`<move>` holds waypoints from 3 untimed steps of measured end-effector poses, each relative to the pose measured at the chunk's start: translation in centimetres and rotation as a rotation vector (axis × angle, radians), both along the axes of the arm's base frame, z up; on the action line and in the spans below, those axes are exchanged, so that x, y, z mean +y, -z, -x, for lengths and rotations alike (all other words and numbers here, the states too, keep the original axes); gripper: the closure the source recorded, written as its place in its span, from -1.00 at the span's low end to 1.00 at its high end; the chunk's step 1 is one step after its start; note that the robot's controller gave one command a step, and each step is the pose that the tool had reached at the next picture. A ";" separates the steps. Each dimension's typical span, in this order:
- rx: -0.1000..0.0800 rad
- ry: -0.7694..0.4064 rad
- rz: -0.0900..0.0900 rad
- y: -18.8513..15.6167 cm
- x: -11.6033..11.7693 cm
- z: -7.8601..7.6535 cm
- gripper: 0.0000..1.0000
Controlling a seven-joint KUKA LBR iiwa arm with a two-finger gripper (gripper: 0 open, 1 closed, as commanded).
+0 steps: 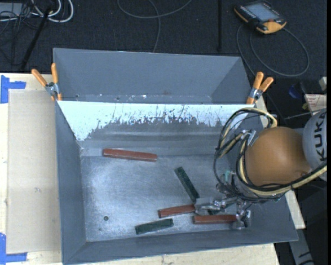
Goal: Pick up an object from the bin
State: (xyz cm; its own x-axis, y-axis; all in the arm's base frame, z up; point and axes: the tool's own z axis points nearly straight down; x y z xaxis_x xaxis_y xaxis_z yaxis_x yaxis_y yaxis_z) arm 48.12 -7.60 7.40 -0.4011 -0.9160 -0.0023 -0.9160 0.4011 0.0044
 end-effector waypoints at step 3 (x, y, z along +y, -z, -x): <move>-0.006 0.279 0.001 -0.6 -5.0 -0.3 1.00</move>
Offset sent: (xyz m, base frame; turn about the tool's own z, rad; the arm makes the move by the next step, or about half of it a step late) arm 0.0000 0.0000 0.0000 0.0000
